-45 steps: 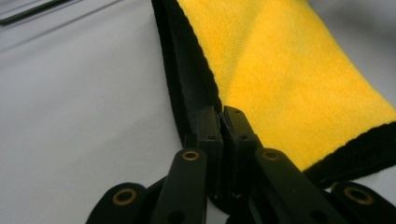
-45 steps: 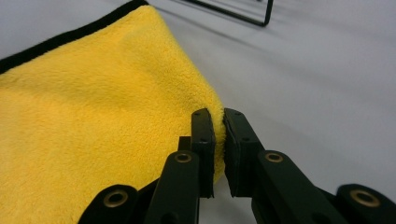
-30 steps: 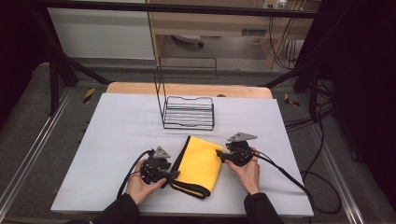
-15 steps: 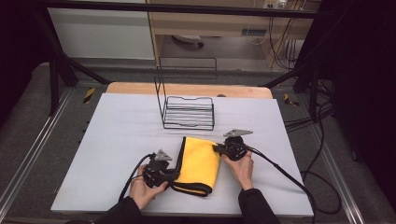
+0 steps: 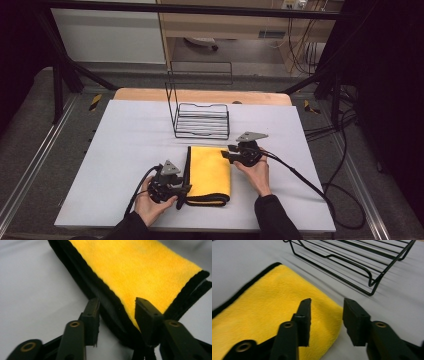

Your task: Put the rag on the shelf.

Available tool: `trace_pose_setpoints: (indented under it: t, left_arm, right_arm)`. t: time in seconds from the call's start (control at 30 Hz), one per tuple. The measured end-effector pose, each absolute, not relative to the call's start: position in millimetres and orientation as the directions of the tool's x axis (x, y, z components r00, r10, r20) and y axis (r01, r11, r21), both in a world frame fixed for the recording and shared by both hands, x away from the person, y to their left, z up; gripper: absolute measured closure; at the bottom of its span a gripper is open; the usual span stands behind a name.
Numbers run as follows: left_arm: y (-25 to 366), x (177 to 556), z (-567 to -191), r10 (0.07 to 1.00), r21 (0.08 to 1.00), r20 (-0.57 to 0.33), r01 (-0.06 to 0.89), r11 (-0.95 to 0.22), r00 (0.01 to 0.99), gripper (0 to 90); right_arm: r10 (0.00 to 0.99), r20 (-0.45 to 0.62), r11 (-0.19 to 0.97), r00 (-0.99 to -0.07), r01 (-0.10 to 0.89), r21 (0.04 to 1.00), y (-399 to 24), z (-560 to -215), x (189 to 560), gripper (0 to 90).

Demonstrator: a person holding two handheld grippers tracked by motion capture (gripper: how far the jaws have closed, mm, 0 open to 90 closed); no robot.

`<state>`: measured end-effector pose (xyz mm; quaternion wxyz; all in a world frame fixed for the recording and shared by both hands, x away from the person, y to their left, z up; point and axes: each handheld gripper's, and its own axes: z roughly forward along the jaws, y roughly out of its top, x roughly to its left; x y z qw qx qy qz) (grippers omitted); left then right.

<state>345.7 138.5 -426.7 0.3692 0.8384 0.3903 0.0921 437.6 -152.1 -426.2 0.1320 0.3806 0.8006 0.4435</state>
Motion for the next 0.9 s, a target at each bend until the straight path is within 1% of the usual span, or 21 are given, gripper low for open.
trace_pose_setpoints:
  t: [0.03,0.07,0.1,0.13,0.17,0.2,0.27,0.3,0.33,0.37,0.4,0.47,0.53,0.57,0.6,0.63,0.73,0.9]
  left_arm:
    - [141,348,-424,0.724,0.702,-0.130,0.579,-0.416,0.678,49.1]
    - [143,351,-421,0.721,0.713,-0.133,0.571,-0.407,0.680,49.1]
    - [145,355,-418,0.722,0.720,-0.135,0.568,-0.399,0.679,45.2]
    - [147,360,-416,0.718,0.725,-0.134,0.562,-0.398,0.683,41.2]
    - [148,365,-414,0.713,0.727,-0.141,0.561,-0.397,0.687,32.2]
    - [149,369,-413,0.714,0.727,-0.143,0.562,-0.394,0.686,32.2]
    - [152,380,-412,0.718,0.727,-0.147,0.566,-0.388,0.681,24.8]
    - [152,385,-412,0.718,0.724,-0.147,0.569,-0.390,0.680,18.5]
    - [153,390,-412,0.722,0.720,-0.147,0.574,-0.390,0.676,18.5]
    - [153,396,-412,0.724,0.718,-0.147,0.576,-0.390,0.674,14.8]
    - [153,400,-411,0.731,0.719,-0.134,0.573,-0.392,0.669,14.8]
    - [152,409,-411,0.745,0.725,-0.117,0.569,-0.388,0.657,14.4]
    - [151,419,-412,0.758,0.723,-0.097,0.569,-0.391,0.645,15.2]
    - [150,424,-412,0.763,0.721,-0.102,0.576,-0.386,0.638,15.9]
    - [150,428,-412,0.764,0.724,-0.114,0.580,-0.374,0.635,17.3]
    - [149,433,-412,0.769,0.727,-0.124,0.584,-0.360,0.627,21.3]
    - [144,446,-416,0.781,0.718,-0.131,0.602,-0.350,0.610,23.5]
    - [132,463,-425,0.800,0.698,-0.117,0.622,-0.356,0.588,30.7]
  right_arm:
    - [0.729,0.128,0.307,-0.673,0.489,0.816,-157,-423,434,47.8]
    - [0.729,0.128,0.307,-0.673,0.489,0.816,-157,-423,434,47.8]
    - [0.733,0.128,0.302,-0.668,0.488,0.819,-161,-420,430,43.0]
    - [0.735,0.128,0.298,-0.666,0.487,0.821,-166,-418,427,37.4]
    - [0.744,0.140,0.282,-0.653,0.497,0.821,-174,-416,419,29.9]
    - [0.744,0.140,0.282,-0.653,0.497,0.821,-174,-416,419,29.9]
    - [0.751,0.138,0.276,-0.646,0.496,0.823,-182,-417,412,23.9]
    - [0.752,0.154,0.260,-0.641,0.504,0.824,-189,-419,406,19.0]
    - [0.752,0.154,0.260,-0.641,0.504,0.824,-189,-419,406,19.0]
    - [0.751,0.174,0.246,-0.637,0.514,0.822,-195,-422,401,14.9]
    - [0.751,0.174,0.246,-0.637,0.514,0.822,-195,-422,401,14.9]
    - [0.752,0.181,0.242,-0.633,0.522,0.818,-200,-424,398,11.1]
    - [0.755,0.183,0.243,-0.629,0.528,0.814,-204,-426,395,9.2]
    - [0.757,0.184,0.242,-0.627,0.531,0.812,-206,-428,393,7.7]
    - [0.760,0.187,0.242,-0.623,0.537,0.808,-207,-429,392,7.1]
    - [0.763,0.185,0.243,-0.620,0.540,0.806,-209,-431,390,6.7]
    - [0.767,0.187,0.243,-0.614,0.548,0.800,-210,-432,389,6.1]
    - [0.765,0.191,0.237,-0.615,0.545,0.805,-209,-433,389,5.8]
